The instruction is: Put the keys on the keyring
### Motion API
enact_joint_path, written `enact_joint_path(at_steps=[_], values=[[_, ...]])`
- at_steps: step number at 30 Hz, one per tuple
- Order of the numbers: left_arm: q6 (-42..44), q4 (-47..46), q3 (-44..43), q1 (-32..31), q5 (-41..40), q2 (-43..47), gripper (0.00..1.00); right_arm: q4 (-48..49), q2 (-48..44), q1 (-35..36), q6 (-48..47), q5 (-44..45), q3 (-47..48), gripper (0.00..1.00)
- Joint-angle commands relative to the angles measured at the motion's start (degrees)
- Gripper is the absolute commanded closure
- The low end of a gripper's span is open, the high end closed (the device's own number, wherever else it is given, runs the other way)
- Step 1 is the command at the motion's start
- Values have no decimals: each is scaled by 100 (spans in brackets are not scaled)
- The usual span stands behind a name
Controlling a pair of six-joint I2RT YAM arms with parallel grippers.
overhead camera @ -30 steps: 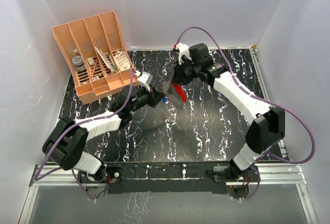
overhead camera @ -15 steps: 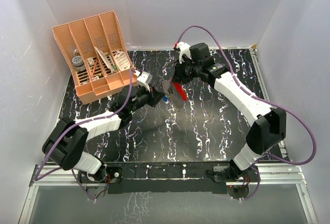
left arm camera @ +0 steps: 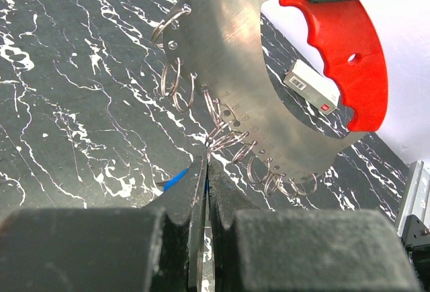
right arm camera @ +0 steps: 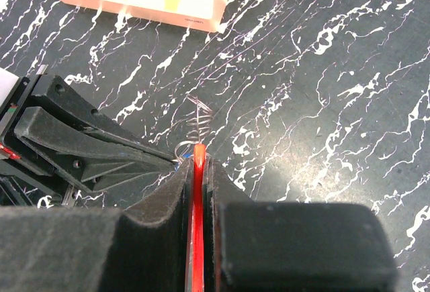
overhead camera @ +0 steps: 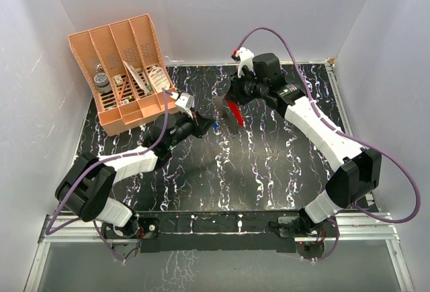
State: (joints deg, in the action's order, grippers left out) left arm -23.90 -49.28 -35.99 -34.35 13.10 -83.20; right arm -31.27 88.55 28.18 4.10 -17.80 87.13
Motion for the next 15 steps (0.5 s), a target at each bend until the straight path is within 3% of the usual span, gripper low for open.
enact_joint_path(at_steps=[1, 15], values=[[-68, -246, -90, -9, 61, -34, 100, 504, -284, -6, 30, 79, -72, 100], [-74, -690, -130, -9, 329, -261, 100, 579, -449, -6, -32, -307, -118, 100]])
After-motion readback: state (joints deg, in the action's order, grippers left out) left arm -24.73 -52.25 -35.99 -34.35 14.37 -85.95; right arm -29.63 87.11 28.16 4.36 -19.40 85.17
